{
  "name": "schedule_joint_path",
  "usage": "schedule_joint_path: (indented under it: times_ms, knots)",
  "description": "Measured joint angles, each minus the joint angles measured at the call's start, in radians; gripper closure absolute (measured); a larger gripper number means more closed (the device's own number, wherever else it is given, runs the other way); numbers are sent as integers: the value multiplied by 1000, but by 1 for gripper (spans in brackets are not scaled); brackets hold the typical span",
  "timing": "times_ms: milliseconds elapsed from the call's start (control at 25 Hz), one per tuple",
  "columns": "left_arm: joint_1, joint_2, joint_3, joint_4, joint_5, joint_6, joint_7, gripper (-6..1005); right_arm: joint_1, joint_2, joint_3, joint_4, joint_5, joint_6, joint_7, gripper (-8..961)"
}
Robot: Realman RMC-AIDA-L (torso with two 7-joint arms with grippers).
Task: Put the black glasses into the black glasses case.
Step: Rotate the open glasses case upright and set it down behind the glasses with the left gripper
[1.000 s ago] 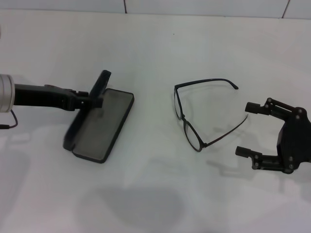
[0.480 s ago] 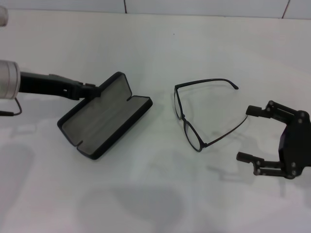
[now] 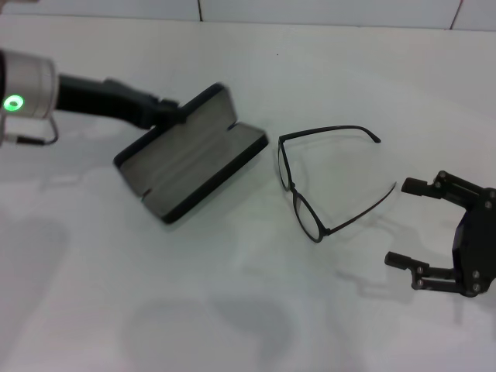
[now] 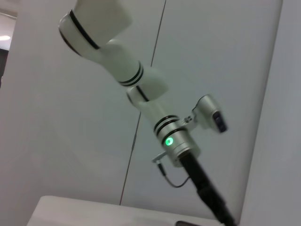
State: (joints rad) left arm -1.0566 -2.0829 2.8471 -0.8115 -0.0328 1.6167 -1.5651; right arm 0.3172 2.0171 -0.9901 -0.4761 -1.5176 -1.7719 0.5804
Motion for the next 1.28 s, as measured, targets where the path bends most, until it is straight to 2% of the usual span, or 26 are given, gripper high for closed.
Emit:
schedule_joint_path:
  times_ms: [120, 240, 480, 640, 800, 1280]
  knots:
    - [-47, 0, 0, 27, -3, -36, 69, 810, -4, 1, -5, 12, 1, -5, -16, 103]
    - [-103, 0, 0, 70, 8, -137, 109, 810, -4, 1, -6, 53, 1, -21, -60, 102]
    - [-196, -1, 0, 221, 76, -305, 201, 809, -7, 2, -2, 115, 1, -31, -135, 102]
    - [-248, -7, 0, 321, 146, -367, 239, 810, -23, 0, 1, 127, 1, -44, -156, 102]
    - [-271, -9, 0, 386, 180, -389, 256, 799, -43, 0, 3, 130, 1, -50, -175, 102]
    - [-299, -7, 0, 449, 246, -330, 315, 755, -53, -2, 4, 138, 2, -59, -181, 101]
